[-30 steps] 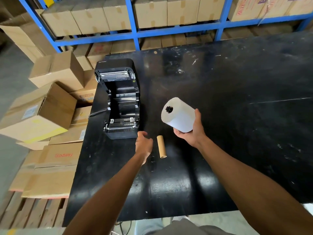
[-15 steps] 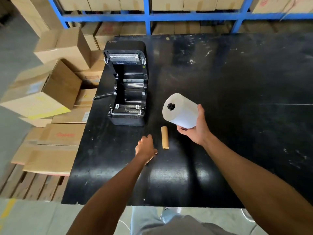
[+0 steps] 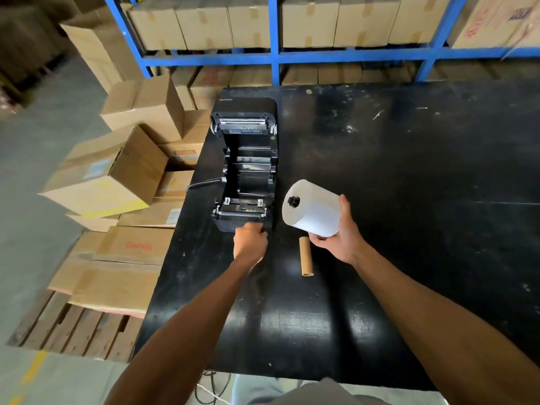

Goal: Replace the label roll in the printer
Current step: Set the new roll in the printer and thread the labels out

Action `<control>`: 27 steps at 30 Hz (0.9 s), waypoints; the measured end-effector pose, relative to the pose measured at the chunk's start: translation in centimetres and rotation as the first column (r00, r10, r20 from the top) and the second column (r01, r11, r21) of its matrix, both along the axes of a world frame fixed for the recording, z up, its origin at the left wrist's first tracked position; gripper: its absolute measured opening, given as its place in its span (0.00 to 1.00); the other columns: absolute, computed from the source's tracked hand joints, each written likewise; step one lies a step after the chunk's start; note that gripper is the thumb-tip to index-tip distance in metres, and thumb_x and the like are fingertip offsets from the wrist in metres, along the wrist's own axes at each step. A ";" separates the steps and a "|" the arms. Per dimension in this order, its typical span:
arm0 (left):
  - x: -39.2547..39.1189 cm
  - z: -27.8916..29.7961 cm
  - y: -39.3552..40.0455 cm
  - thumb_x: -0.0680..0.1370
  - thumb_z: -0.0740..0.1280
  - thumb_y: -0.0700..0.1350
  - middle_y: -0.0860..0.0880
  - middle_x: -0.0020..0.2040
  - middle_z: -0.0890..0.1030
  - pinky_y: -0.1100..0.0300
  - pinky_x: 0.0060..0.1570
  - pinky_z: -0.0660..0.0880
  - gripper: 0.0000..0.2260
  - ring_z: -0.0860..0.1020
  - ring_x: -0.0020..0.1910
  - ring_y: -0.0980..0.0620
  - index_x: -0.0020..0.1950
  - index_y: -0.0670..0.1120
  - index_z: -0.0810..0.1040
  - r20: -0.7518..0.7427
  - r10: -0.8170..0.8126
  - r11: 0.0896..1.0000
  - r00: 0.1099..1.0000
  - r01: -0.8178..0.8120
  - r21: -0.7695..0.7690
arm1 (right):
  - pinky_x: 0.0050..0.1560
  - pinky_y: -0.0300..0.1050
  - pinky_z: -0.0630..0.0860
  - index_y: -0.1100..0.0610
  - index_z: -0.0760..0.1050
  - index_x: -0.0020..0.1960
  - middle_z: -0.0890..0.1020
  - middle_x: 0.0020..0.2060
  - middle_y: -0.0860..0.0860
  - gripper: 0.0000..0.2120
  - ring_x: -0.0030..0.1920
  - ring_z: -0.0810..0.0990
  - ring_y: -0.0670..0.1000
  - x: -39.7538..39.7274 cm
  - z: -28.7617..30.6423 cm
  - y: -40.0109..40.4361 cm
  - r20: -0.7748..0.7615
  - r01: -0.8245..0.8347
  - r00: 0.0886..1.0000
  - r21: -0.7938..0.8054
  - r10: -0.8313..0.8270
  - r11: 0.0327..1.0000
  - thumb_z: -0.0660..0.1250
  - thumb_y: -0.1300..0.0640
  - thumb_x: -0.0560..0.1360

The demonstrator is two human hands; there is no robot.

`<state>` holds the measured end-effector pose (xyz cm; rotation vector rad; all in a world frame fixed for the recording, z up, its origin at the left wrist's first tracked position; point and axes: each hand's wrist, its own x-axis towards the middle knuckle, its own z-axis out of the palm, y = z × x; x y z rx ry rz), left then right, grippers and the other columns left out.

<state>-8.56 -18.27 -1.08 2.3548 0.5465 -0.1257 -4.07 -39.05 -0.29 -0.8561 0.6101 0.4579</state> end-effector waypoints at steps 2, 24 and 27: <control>1.4 1.8 0.5 0.78 0.68 0.41 0.37 0.43 0.86 0.49 0.47 0.79 0.08 0.83 0.46 0.36 0.48 0.39 0.84 0.134 0.092 0.989 0.987 -0.075 -0.126 | 0.61 0.65 0.74 0.52 0.73 0.64 0.77 0.62 0.57 0.28 0.63 0.76 0.61 0.4 0.5 0.9 0.005 -0.005 1.000 -0.033 0.006 0.999 0.69 0.36 0.72; 7.5 7.3 9.1 0.78 0.71 0.43 0.46 0.52 0.88 0.62 0.51 0.83 0.09 0.86 0.47 0.55 0.57 0.42 0.86 0.429 -0.047 0.934 0.902 0.192 -0.301 | 0.50 0.56 0.78 0.55 0.74 0.57 0.82 0.53 0.56 0.27 0.55 0.79 0.57 4.3 3.8 13.4 0.057 0.092 0.995 -0.205 -0.082 0.974 0.68 0.33 0.71; 8.1 7.0 11.2 0.80 0.69 0.38 0.41 0.53 0.87 0.53 0.54 0.83 0.10 0.86 0.50 0.47 0.58 0.39 0.85 0.397 -0.063 0.874 0.916 0.243 -0.422 | 0.46 0.56 0.79 0.54 0.74 0.54 0.82 0.51 0.56 0.25 0.53 0.80 0.57 4.5 3.4 15.1 0.066 0.112 0.993 -0.227 -0.100 0.968 0.67 0.33 0.71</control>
